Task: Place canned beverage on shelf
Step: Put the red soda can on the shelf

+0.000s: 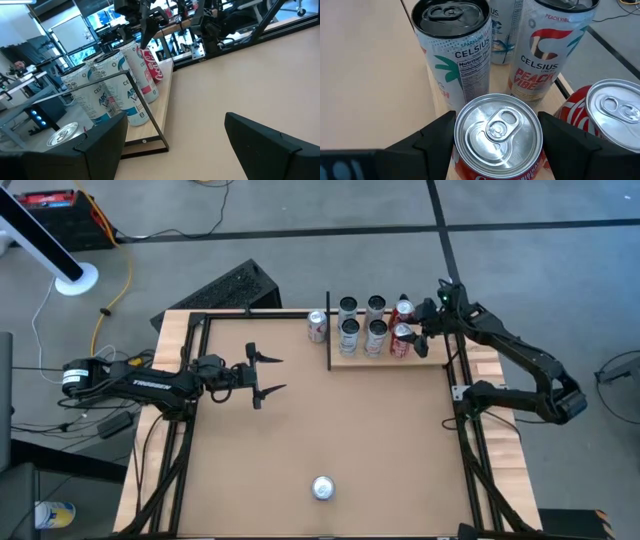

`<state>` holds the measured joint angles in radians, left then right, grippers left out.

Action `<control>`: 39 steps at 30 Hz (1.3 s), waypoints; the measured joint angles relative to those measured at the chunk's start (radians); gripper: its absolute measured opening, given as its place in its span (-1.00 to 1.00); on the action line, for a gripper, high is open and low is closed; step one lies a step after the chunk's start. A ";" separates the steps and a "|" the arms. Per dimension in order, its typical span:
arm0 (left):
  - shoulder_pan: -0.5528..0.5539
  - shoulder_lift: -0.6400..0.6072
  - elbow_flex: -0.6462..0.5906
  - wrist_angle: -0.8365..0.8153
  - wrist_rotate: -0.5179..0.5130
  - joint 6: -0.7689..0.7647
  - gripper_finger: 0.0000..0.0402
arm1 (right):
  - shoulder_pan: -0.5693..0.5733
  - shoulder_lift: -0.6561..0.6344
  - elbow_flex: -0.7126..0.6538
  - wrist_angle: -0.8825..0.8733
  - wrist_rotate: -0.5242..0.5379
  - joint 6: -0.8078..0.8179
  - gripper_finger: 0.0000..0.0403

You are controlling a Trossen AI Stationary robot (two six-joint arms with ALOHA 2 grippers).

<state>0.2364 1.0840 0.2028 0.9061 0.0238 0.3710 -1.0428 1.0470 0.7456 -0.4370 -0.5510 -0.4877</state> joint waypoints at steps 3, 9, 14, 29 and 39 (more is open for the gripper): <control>0.000 0.000 0.000 0.000 0.000 0.000 0.59 | 0.000 0.000 0.000 0.000 0.000 0.000 0.41; 0.000 0.000 0.000 0.000 0.000 -0.001 0.59 | 0.000 0.000 0.000 -0.005 0.001 0.006 0.41; 0.000 0.000 0.000 0.000 0.000 -0.001 0.59 | 0.000 0.000 0.001 -0.013 0.001 0.008 0.42; 0.000 0.000 0.000 0.000 0.000 -0.001 0.59 | 0.000 0.000 0.002 -0.017 0.012 0.036 0.42; 0.000 0.000 0.000 0.000 0.000 -0.001 0.59 | 0.003 0.019 0.003 0.004 0.035 0.054 0.42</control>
<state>0.2367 1.0840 0.2028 0.9060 0.0238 0.3702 -1.0397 1.0660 0.7486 -0.4326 -0.5164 -0.4339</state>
